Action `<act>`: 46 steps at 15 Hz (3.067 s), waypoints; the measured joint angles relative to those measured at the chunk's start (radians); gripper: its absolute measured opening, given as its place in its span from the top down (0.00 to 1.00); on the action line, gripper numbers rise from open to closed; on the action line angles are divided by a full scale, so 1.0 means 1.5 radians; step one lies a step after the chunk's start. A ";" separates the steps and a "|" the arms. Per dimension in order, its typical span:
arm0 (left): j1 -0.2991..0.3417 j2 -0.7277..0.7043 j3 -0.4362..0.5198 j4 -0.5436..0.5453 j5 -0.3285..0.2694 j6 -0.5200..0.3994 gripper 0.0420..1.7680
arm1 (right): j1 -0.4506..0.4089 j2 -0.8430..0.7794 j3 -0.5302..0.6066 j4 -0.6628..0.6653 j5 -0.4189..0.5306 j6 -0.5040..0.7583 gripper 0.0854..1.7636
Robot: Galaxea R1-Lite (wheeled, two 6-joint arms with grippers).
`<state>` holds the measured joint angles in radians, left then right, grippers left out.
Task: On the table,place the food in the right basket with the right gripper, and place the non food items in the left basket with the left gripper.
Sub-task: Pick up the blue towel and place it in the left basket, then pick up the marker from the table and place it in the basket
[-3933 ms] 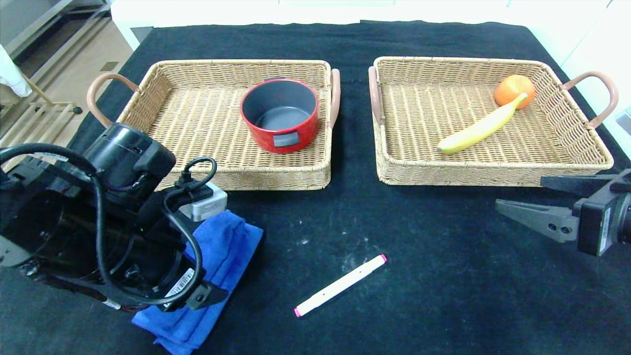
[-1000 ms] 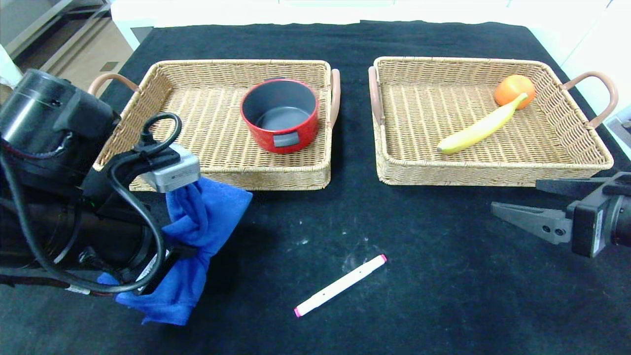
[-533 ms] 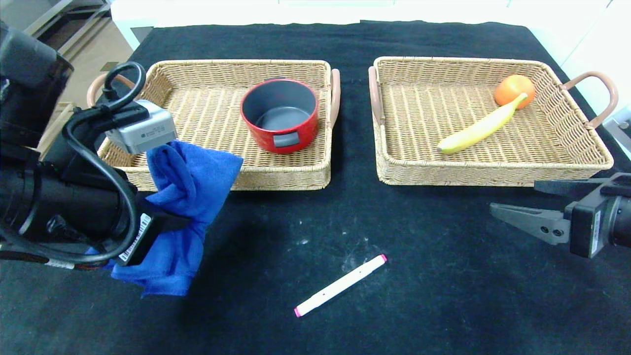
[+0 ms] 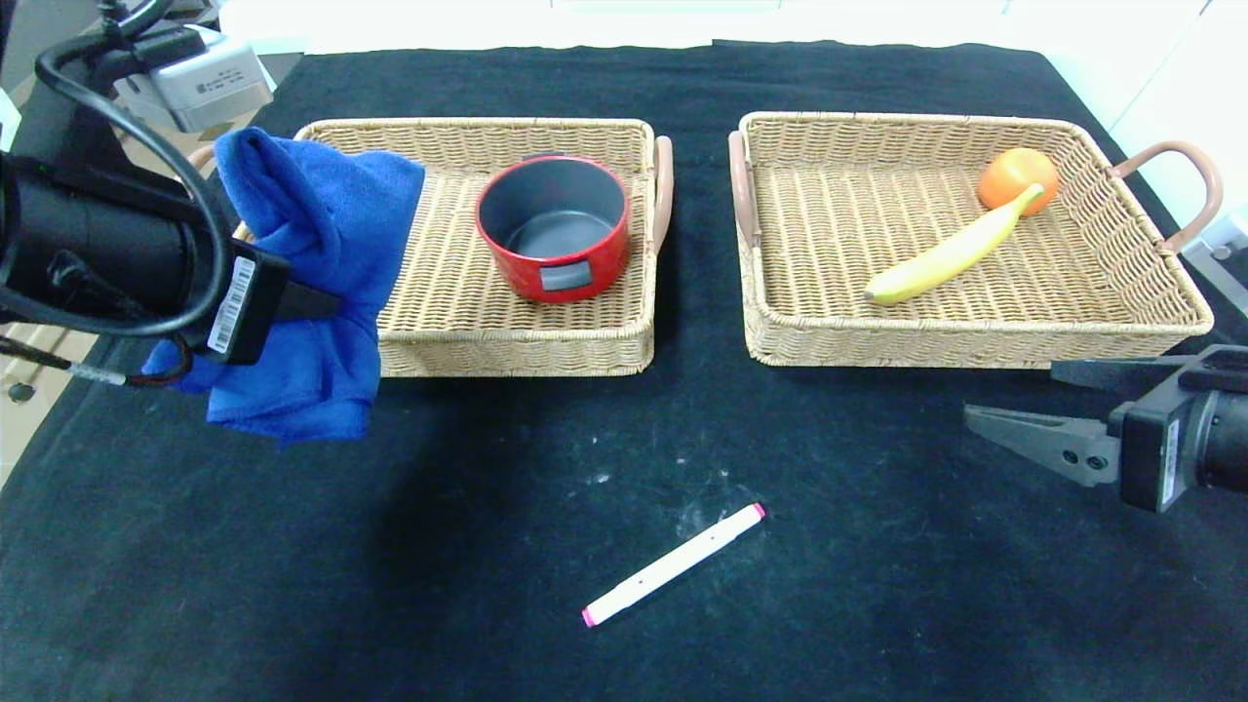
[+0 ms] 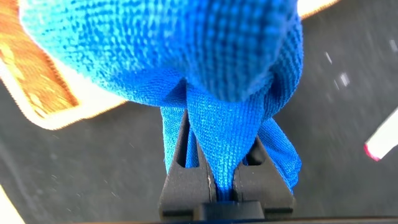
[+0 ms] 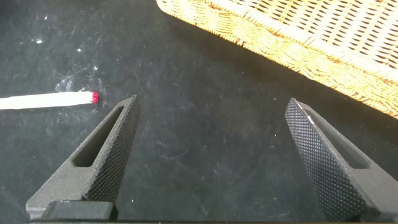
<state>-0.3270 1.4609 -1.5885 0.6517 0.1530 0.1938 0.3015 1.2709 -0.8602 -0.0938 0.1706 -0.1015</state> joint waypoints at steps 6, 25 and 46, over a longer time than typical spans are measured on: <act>0.064 0.090 -0.078 -0.091 -0.027 -0.005 0.90 | -0.001 0.000 0.000 0.000 0.000 0.000 0.03; 0.165 0.205 -0.106 -0.297 -0.130 -0.024 0.90 | 0.000 -0.001 0.001 0.000 0.000 0.000 0.03; 0.153 0.141 -0.011 -0.309 -0.201 -0.019 0.09 | 0.000 -0.003 0.000 0.000 0.000 0.001 0.03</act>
<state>-0.0977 1.6728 -1.6057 0.1881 -0.1491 0.1653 0.3019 1.2662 -0.8596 -0.0938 0.1706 -0.1000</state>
